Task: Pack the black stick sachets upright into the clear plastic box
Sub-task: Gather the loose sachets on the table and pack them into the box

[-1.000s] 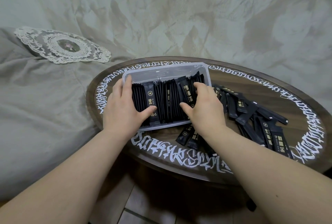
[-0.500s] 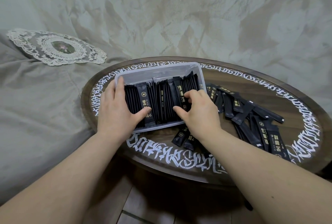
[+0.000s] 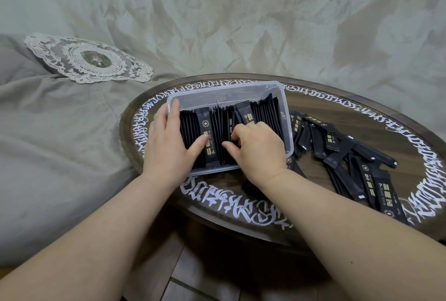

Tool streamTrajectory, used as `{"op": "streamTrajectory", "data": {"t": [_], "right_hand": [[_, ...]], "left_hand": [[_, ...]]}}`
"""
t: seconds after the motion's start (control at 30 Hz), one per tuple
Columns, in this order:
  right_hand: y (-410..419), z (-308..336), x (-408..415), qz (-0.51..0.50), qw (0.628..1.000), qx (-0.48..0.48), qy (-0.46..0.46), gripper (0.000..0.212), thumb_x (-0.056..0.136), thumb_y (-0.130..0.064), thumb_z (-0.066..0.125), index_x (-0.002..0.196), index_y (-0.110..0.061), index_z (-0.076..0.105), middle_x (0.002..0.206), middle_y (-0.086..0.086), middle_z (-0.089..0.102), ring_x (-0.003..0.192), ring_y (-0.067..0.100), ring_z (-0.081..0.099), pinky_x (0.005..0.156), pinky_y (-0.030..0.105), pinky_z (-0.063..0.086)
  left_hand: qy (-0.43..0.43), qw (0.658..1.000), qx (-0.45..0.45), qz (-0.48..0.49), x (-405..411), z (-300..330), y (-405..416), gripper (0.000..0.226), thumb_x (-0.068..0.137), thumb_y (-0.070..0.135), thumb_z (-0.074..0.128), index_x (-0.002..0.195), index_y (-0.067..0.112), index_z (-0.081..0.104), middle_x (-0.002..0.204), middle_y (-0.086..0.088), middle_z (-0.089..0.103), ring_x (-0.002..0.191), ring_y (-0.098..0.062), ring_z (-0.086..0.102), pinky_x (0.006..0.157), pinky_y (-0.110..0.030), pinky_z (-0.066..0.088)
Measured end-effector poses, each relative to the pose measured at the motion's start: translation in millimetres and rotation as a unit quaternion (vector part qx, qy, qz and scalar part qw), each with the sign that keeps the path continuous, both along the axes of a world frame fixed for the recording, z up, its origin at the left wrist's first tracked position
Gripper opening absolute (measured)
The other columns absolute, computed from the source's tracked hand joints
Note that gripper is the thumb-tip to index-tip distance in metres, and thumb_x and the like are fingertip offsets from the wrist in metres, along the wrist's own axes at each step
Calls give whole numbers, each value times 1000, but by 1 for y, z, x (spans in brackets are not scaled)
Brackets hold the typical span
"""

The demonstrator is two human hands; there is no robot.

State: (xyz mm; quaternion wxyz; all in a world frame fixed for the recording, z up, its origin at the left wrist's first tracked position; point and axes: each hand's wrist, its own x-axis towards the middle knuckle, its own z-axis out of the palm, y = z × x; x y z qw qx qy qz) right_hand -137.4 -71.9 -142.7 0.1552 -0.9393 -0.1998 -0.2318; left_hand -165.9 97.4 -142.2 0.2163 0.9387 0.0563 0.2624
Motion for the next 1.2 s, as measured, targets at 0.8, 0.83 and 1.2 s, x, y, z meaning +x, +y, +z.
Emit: {"op": "streamTrajectory", "data": {"t": [0.8, 0.83, 1.2], "right_hand": [[-15, 18, 0, -136, 974, 82, 160, 38, 85, -41, 60, 105, -19, 37, 74, -2, 51, 72, 27, 51, 61, 32, 37], [-14, 19, 0, -131, 975, 74, 165, 42, 84, -44, 62, 108, -18, 38, 76, -1, 51, 73, 26, 49, 62, 31, 38], [-12, 18, 2, -119, 974, 105, 164, 20, 83, -26, 51, 73, -14, 38, 66, 2, 49, 68, 28, 48, 56, 31, 33]], "left_hand": [[6, 999, -36, -18, -3, 0, -3, 77, 94, 32, 54, 153, 13, 10, 156, -10, 14, 143, -25, 17, 115, -35, 16], [6, 999, -35, -17, -2, -1, -3, 77, 94, 32, 54, 153, 13, 9, 157, -10, 14, 143, -25, 16, 115, -35, 16], [8, 999, -36, -9, -2, -1, -3, 75, 95, 31, 54, 153, 14, 11, 157, -11, 13, 143, -25, 16, 115, -36, 16]]}}
